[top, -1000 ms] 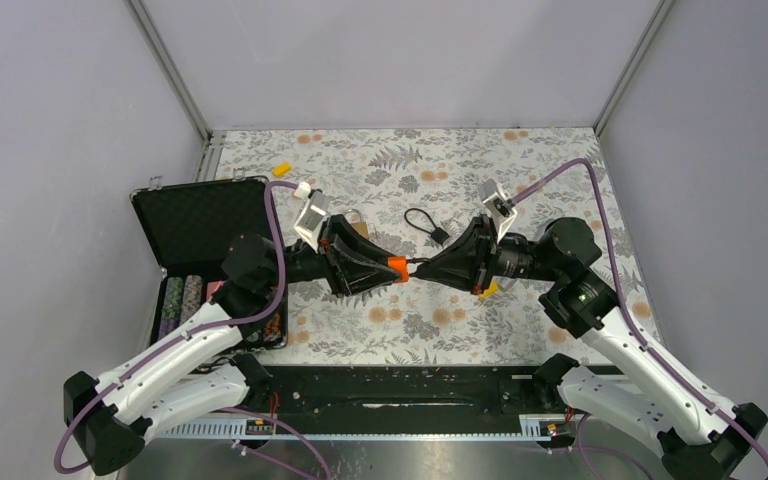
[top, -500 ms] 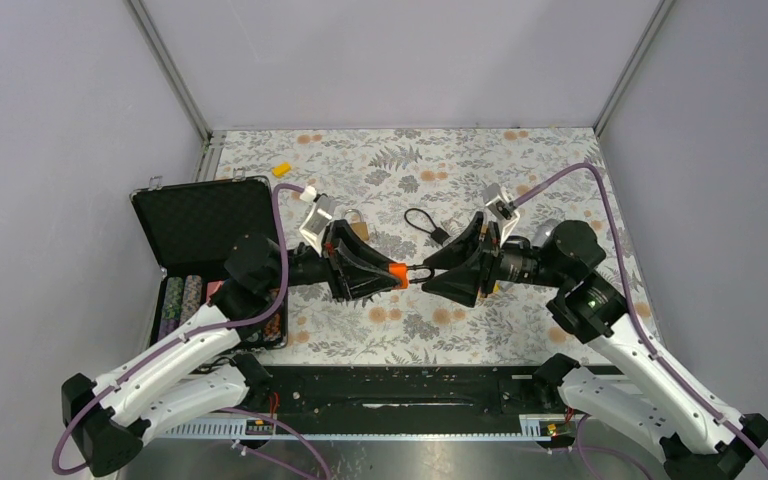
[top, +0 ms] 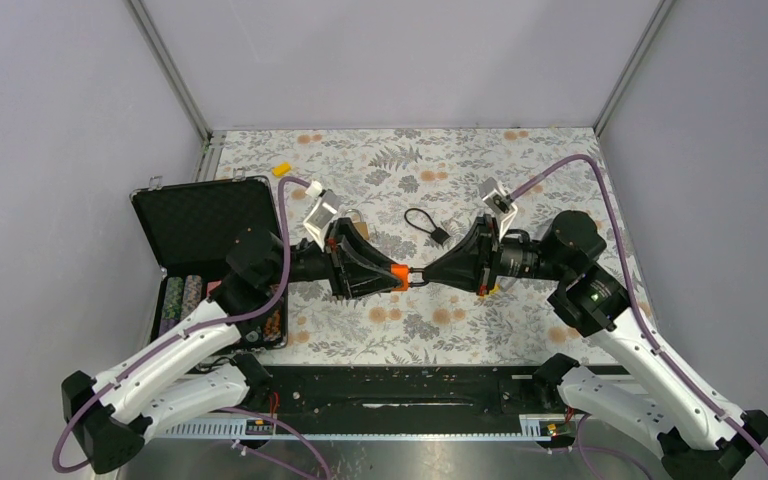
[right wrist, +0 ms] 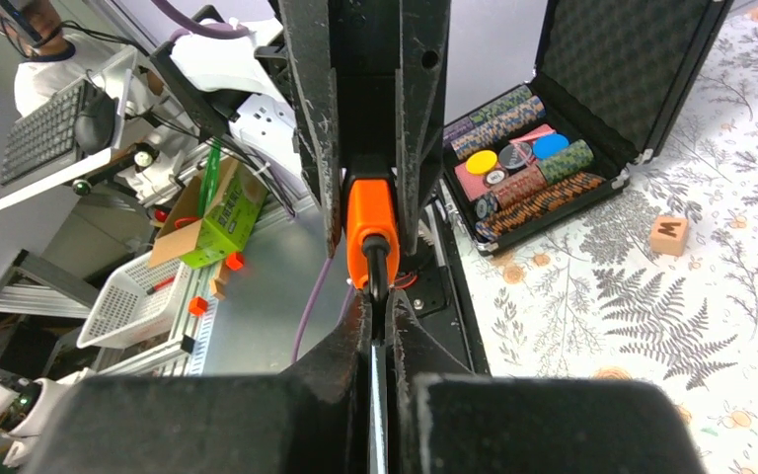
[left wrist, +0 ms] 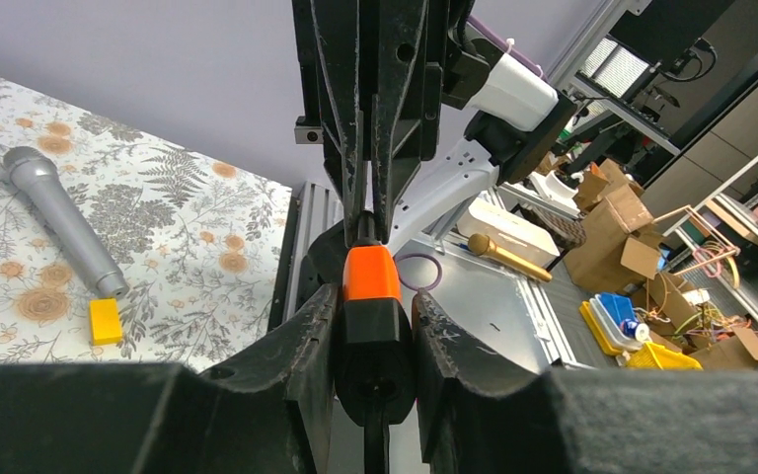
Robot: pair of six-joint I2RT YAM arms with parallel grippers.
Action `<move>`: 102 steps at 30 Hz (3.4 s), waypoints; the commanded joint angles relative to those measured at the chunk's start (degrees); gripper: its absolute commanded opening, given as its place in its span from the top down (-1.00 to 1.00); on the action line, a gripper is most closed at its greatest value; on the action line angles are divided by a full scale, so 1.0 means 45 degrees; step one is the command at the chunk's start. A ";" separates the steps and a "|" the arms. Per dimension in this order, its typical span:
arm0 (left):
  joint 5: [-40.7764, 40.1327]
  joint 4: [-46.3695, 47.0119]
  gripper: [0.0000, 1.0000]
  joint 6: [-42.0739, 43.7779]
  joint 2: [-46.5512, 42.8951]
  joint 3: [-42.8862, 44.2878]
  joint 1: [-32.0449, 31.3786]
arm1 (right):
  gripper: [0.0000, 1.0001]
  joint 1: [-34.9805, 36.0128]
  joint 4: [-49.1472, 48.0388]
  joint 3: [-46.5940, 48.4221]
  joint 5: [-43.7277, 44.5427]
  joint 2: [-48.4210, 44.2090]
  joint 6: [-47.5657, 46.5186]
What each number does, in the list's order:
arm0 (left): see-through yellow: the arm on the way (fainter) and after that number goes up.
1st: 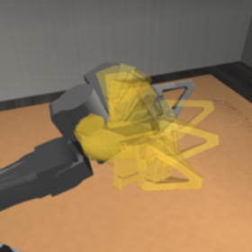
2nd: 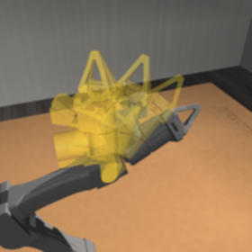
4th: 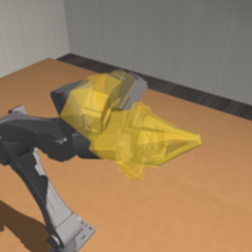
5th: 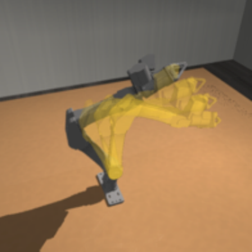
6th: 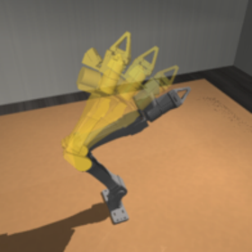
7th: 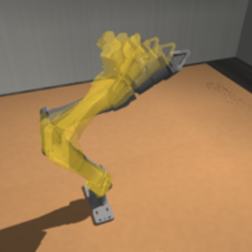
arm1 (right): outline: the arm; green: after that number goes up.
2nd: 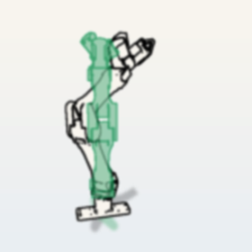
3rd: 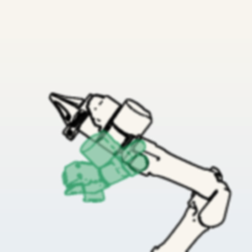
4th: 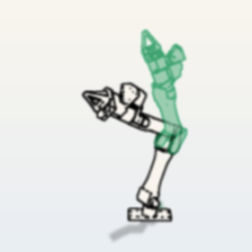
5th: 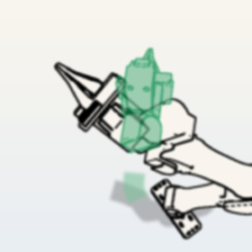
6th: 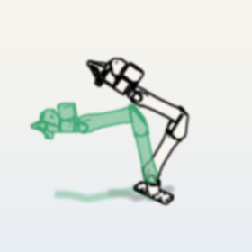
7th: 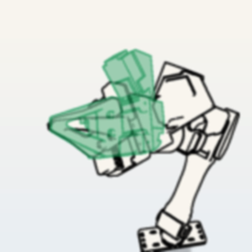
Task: Lock with the key
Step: Lock the lock.
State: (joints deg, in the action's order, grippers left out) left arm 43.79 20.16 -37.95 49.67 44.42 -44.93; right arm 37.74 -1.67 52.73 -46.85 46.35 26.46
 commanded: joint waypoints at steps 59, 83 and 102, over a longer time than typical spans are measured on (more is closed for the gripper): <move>0.2043 -0.5627 -0.36 0.5309 0.1145 0.3037 0.0440 | 1.00 0.2239 0.7186 0.1594 0.3494 -0.1478 -0.4791; 0.2615 -0.6065 1.00 0.6109 0.2242 0.3060 0.0434 | 1.00 0.2220 0.8072 0.2169 0.3251 -0.0773 -0.5417; 0.2663 -0.5589 1.00 0.6653 0.0869 0.2502 0.2114 | 1.00 0.1985 0.9635 0.1620 0.3381 -0.2371 -0.7334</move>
State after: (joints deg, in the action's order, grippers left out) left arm 53.69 -5.02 -12.12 55.07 54.70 -37.19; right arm 46.78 37.10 59.24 -28.58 38.89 -3.51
